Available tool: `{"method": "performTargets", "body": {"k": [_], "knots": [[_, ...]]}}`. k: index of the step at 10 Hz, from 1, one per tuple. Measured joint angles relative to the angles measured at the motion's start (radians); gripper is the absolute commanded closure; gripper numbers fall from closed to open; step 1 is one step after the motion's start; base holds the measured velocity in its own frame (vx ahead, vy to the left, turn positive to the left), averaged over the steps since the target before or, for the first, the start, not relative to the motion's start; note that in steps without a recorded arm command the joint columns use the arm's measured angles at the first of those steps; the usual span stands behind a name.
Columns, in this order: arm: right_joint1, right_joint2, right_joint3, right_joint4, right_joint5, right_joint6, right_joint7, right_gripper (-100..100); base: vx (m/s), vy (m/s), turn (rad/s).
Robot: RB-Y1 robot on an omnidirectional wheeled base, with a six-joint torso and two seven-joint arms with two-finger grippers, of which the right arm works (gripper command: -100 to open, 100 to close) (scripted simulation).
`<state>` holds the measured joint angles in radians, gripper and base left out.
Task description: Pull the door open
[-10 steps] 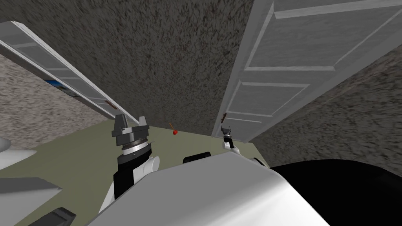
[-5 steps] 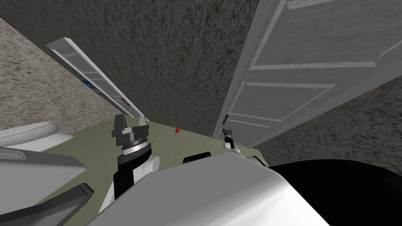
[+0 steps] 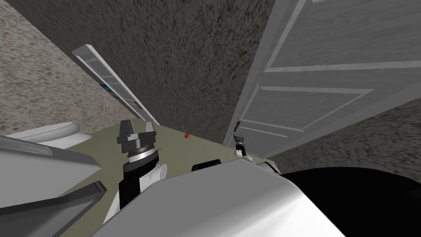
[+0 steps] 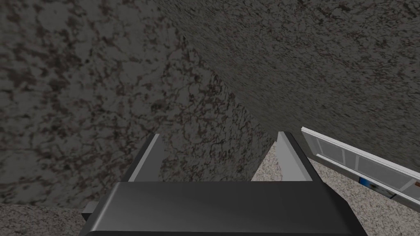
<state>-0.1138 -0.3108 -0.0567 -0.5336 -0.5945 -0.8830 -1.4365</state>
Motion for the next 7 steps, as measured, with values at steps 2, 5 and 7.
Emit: {"method": "performTargets", "body": {"k": [2,5,7], "knots": [[-0.022,-0.005,0.001,0.054,-0.011,-0.014,-0.030,-100,-0.014,-0.096,0.211],[-0.026,-0.010,0.000,0.075,-0.025,-0.015,-0.056,-100,0.023,-0.069,0.025],[-0.026,-0.009,-0.002,0.078,-0.026,-0.017,-0.056,-100,0.157,-0.102,0.030]]}}
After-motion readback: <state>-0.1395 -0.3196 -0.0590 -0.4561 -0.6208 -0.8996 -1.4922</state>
